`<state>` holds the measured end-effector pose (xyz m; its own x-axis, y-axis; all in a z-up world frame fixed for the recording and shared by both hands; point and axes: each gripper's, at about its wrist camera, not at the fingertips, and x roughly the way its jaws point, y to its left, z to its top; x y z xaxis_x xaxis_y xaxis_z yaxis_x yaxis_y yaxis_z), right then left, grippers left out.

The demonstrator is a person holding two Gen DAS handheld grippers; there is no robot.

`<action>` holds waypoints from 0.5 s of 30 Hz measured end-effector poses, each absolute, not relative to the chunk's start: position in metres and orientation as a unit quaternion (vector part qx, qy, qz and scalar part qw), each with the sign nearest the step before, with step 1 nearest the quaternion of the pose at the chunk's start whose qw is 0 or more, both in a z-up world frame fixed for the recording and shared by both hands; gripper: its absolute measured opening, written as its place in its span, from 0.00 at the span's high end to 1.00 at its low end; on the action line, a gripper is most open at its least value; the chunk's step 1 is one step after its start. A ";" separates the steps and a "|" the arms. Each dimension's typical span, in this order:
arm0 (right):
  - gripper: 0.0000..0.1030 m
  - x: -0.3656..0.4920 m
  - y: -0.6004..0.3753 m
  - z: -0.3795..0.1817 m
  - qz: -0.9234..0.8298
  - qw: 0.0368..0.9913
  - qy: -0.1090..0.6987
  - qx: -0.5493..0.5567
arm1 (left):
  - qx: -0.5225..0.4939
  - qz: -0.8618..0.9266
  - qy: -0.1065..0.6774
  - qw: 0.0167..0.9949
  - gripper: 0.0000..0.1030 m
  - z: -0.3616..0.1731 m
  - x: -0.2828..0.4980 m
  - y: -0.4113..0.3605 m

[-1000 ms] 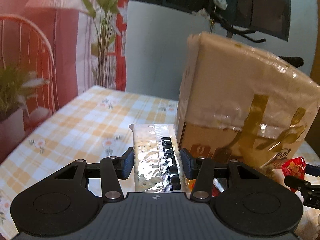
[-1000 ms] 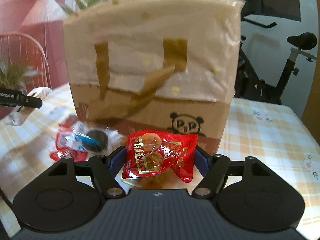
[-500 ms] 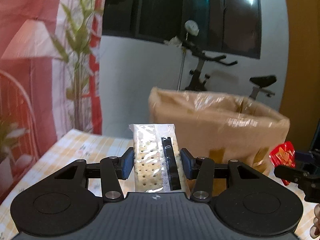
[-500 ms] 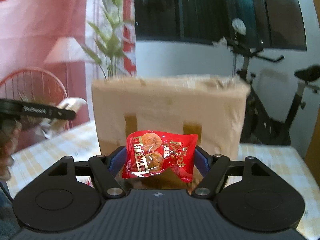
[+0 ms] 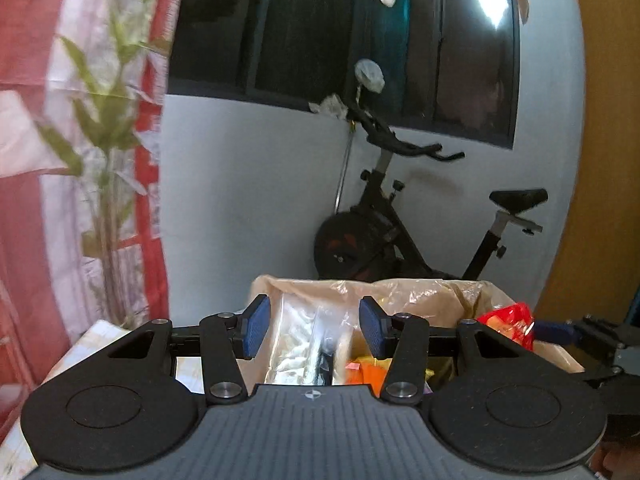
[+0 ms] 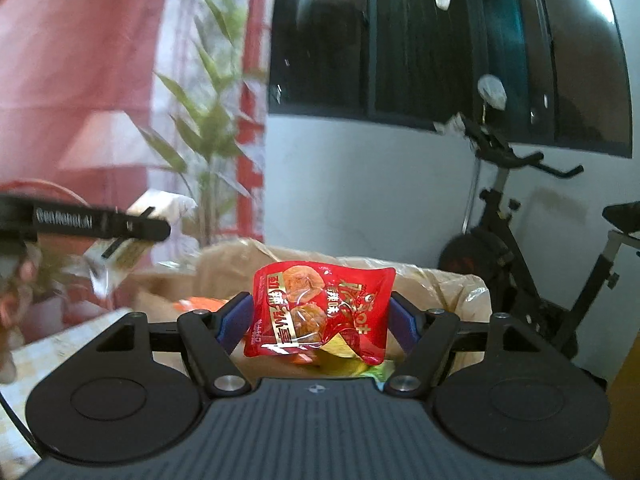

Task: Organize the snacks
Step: 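Lift both packs and carry them over the lined box, then open both tools to drop the packs into the box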

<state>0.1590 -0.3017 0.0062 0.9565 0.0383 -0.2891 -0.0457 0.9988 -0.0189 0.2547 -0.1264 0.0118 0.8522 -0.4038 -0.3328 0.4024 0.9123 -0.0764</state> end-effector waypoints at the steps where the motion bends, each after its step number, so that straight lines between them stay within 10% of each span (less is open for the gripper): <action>1: 0.28 0.170 -0.305 0.006 0.013 0.988 0.155 -0.007 | 0.007 -0.208 0.180 0.961 0.50 0.011 0.264 -0.134; 15: 0.20 0.204 -0.323 -0.009 -0.032 0.970 0.234 0.059 | 0.016 -0.228 0.195 0.954 0.30 0.016 0.291 -0.126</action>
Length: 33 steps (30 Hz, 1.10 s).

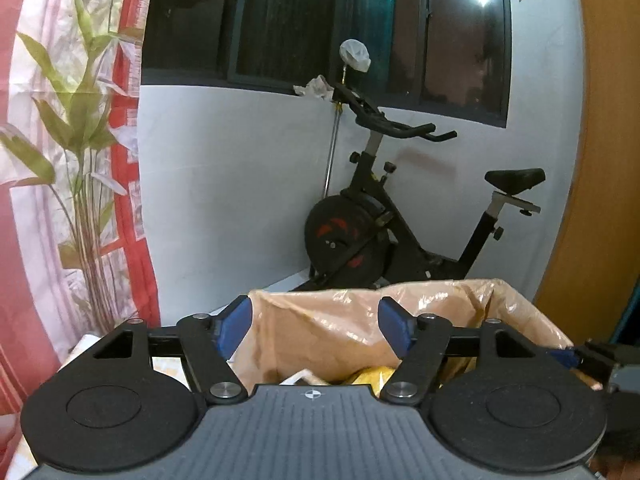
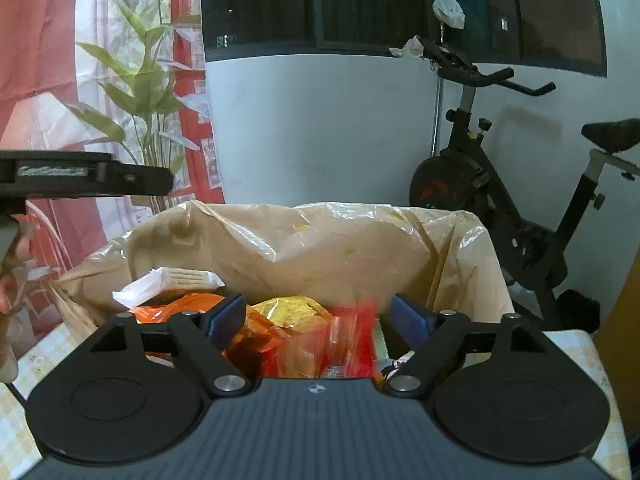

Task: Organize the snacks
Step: 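Open both tools to drop the packs into the box, then move both open tools back to the snack pile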

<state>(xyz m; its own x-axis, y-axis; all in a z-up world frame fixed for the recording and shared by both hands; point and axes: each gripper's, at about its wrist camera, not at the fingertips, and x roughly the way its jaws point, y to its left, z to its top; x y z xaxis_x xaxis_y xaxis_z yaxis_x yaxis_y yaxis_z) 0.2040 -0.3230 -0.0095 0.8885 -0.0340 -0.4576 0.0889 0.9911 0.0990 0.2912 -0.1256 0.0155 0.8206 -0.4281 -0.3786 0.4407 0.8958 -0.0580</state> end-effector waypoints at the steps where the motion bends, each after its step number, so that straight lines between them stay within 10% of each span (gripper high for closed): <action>1: 0.20 0.203 -0.324 -0.008 -0.031 0.970 0.233 0.062 | 0.016 -0.227 0.197 0.954 0.30 0.016 0.288 -0.120; 20: 0.20 0.084 -0.290 -0.018 0.029 0.989 0.145 0.017 | -0.015 -0.206 0.250 0.946 0.31 -0.045 0.215 -0.021; 33: 0.21 0.072 -0.278 -0.089 0.038 0.971 0.233 0.023 | -0.025 -0.187 0.298 0.936 0.32 -0.106 0.198 -0.018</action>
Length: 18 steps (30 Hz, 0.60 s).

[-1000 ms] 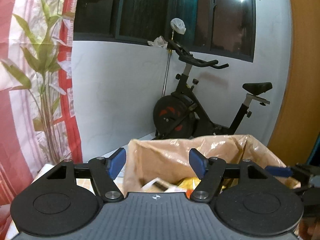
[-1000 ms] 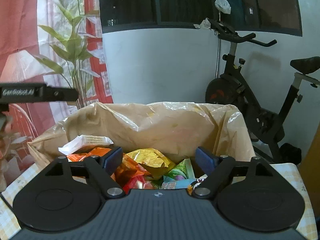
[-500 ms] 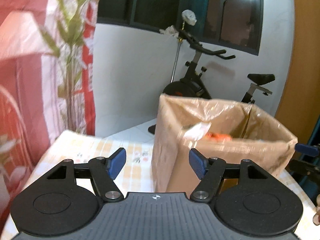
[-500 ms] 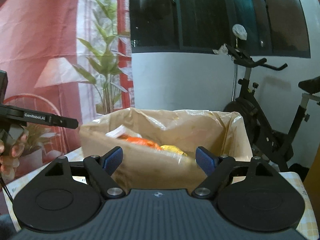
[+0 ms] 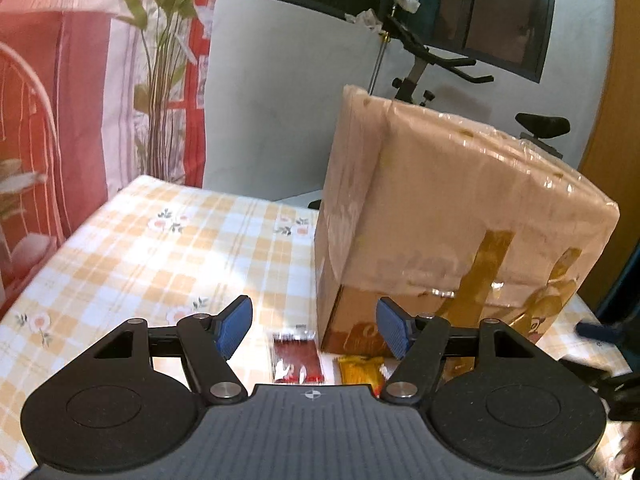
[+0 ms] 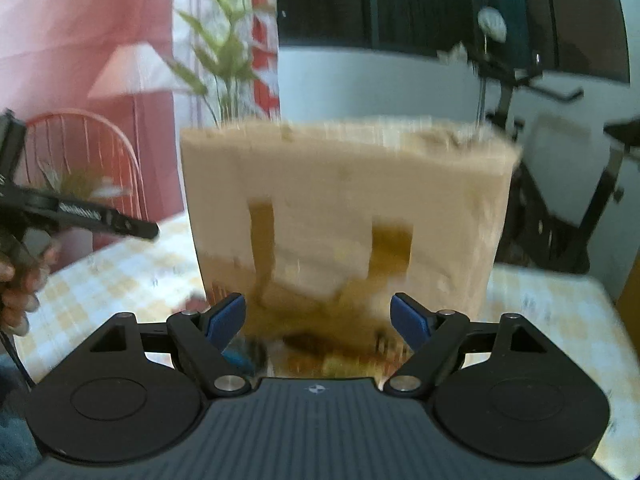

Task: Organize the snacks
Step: 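Move both open tools back to the snack pile, then grasp the gold foil packet with the right tool while the left tool grasps the red packet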

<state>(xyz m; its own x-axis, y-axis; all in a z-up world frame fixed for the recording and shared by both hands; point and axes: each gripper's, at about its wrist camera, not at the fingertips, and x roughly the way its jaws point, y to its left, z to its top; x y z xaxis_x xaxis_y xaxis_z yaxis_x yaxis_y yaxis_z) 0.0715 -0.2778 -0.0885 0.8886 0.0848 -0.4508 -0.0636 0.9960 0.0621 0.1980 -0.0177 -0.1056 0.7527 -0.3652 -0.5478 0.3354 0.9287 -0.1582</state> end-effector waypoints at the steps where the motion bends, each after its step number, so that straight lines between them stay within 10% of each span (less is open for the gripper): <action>1: 0.21 0.075 -0.278 -0.097 0.037 0.968 0.246 0.027 | -0.027 -0.185 0.298 0.936 0.32 -0.108 0.197 -0.017; 18: 0.20 0.133 -0.273 -0.175 -0.031 0.930 0.361 0.056 | -0.035 -0.147 0.310 0.939 0.32 -0.131 0.180 -0.018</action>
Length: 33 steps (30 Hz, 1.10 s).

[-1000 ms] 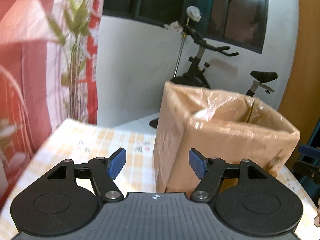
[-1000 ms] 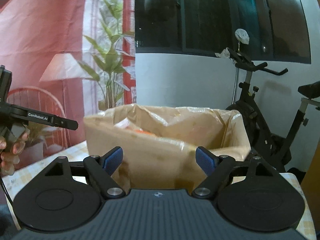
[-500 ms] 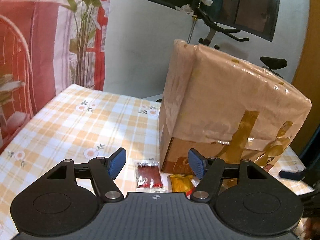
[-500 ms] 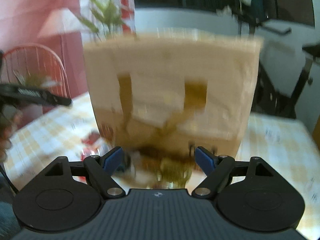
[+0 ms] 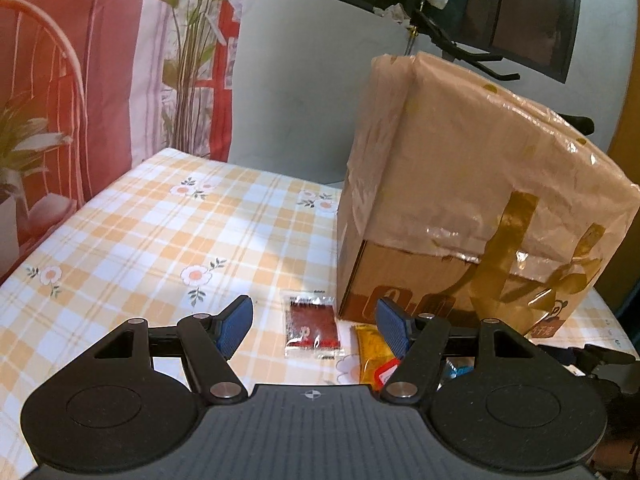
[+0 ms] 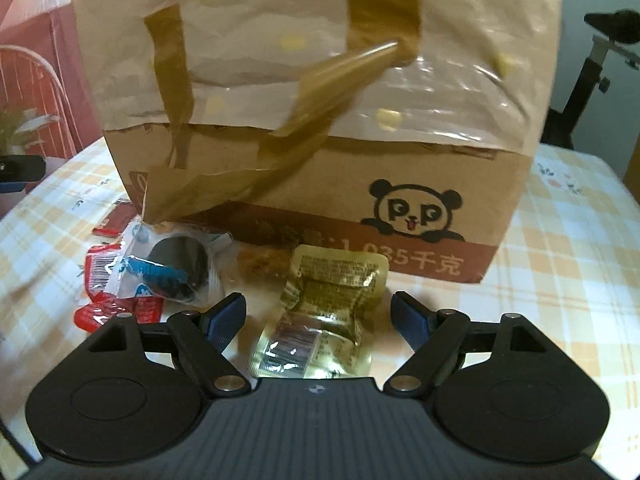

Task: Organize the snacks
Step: 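Grasp the gold foil packet with the right tool while the left tool grasps the red packet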

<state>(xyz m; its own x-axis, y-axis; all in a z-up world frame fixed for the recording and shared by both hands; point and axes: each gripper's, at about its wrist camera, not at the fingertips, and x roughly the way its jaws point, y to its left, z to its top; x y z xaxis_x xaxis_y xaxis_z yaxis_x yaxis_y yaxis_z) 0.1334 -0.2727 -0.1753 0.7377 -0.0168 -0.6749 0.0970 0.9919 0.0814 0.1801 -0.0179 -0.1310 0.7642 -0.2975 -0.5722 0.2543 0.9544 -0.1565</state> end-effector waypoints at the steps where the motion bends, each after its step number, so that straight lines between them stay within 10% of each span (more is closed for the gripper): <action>1: 0.20 0.134 -0.271 -0.176 -0.035 0.932 0.357 0.052 | -0.034 -0.146 0.313 0.938 0.32 -0.133 0.180 -0.018; 15: 0.46 0.124 -0.266 -0.180 -0.029 0.943 0.331 0.033 | -0.014 -0.180 0.356 0.917 0.32 -0.156 0.161 -0.038; 33: 0.47 0.091 -0.292 -0.163 -0.002 0.954 0.287 0.082 | 0.042 -0.217 0.396 0.891 0.38 -0.171 0.154 -0.075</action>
<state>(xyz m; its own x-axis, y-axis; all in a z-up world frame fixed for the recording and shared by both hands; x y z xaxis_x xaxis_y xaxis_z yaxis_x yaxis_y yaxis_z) 0.0907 -0.2920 -0.1627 0.8349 0.0439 -0.5486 0.0508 0.9864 0.1563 0.1541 -0.0753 -0.1706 0.5923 -0.3532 -0.7242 0.4196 0.9025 -0.0970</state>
